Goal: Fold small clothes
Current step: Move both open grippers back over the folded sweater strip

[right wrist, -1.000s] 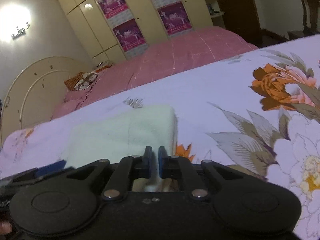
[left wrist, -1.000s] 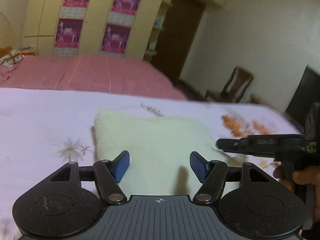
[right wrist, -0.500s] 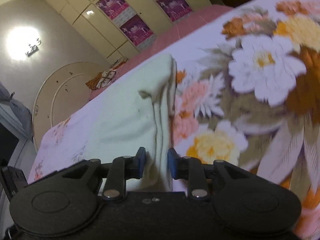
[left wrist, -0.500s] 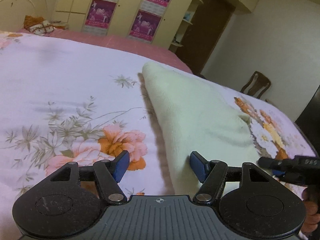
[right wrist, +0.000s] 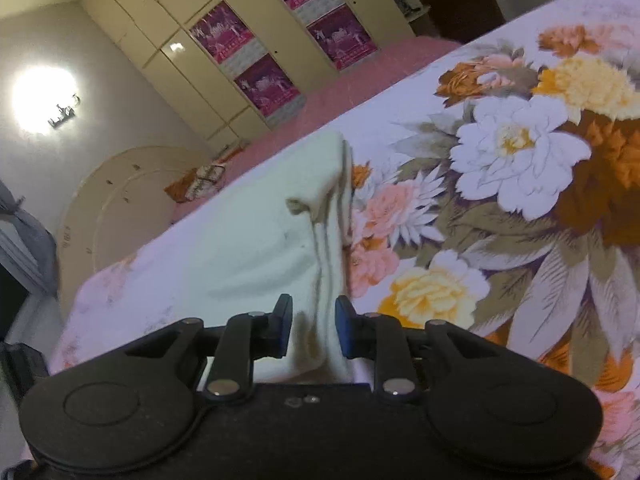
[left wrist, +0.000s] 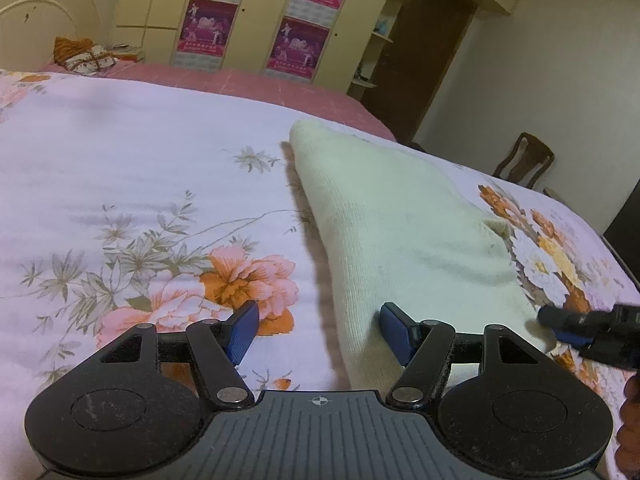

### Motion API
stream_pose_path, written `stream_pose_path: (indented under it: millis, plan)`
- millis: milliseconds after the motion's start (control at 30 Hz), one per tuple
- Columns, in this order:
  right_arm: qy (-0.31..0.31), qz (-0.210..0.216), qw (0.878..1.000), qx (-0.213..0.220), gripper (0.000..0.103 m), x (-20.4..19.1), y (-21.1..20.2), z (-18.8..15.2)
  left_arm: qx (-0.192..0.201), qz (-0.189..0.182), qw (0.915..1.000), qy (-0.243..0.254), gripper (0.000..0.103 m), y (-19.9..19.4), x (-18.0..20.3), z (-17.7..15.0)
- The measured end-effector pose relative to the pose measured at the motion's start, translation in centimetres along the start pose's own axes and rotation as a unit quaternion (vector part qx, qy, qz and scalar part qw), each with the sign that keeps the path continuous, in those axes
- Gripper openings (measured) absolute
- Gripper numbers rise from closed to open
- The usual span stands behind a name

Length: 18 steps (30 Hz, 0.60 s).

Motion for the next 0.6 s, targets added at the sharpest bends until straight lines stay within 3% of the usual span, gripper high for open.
stream_pose_path:
  millis: [233,333,467,600]
  plan:
    - [0.000,-0.006,1.000,-0.024,0.024,0.2,1.2,-0.8,-0.013,0.028,0.9992,0.025,0.067,-0.2,1.3,-0.4]
    - [-0.036,-0.005,0.999,-0.024,0.007,-0.9,1.1,-1.0,-0.013,0.014,0.9998,0.011,0.067,-0.4,1.3,-0.1]
    - [-0.058,-0.003,0.998,-0.010,0.007,-1.9,-0.5,-0.4,-0.026,0.012,0.9989,0.036,0.067,-0.7,2.3,-0.4]
    - [-0.068,-0.040,0.997,-0.021,0.006,-1.0,-0.5,-0.8,-0.035,0.006,0.9981,0.050,0.067,-1.0,3.1,-1.0]
Point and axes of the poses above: each gripper's, at about its wrist camera, not at the fingertips, and y roughly the way its jaws point, x to its right, z to its top, the point moved 2 cm from there along y, roughly the way its jaws point, and after that the axes turned 10 degrees about y, right-handed, at the moved point
